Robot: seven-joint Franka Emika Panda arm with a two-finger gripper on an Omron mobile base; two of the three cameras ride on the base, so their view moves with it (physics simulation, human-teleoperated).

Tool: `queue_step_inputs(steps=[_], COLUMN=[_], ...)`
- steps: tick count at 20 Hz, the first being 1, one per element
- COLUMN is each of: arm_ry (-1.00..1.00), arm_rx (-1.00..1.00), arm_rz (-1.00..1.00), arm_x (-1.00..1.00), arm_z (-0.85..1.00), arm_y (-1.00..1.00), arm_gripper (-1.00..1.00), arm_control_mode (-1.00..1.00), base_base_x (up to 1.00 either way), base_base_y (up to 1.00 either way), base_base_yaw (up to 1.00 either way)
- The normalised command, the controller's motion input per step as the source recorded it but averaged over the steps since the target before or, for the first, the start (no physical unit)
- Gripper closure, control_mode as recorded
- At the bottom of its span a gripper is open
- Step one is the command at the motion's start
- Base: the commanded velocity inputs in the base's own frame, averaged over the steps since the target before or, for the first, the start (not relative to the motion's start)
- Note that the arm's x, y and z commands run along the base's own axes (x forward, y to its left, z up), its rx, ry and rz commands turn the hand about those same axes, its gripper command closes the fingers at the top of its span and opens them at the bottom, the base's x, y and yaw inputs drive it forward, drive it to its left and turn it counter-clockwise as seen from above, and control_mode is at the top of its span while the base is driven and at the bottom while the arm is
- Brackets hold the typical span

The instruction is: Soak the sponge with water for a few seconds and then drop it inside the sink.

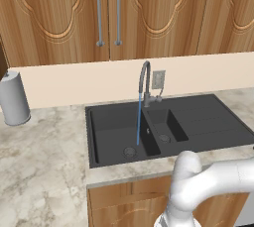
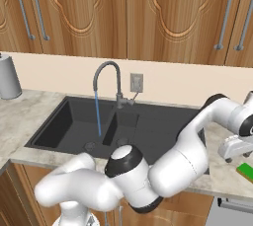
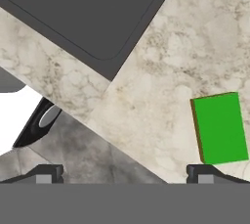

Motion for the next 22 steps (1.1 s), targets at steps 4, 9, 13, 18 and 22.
queue_step_inputs(steps=[4, 9, 13, 18, 22], arm_ry=[0.0, 0.0, -0.03, -0.01, 0.0], arm_rx=[0.0, 0.0, 0.0, 0.0, 0.0], arm_rz=[0.0, 0.0, 0.0, 0.0, 0.0], arm_x=[0.0, 0.06, 0.06, 0.12, 0.24], arm_z=[0.0, -0.24, -0.31, -0.21, -0.24], arm_y=[-0.07, -0.05, 0.0, -0.01, 0.0], arm_gripper=[-1.0, -1.0, -1.0, -1.0, -1.0], arm_control_mode=[-1.0, -1.0, -1.0, -1.0, -1.0], base_base_x=[0.0, 0.0, 0.0, 0.0, 0.0], base_base_y=[0.0, 0.0, 0.0, 0.0, 0.0], base_base_yaw=[0.0, 0.0, 0.0, 0.0, 0.0])
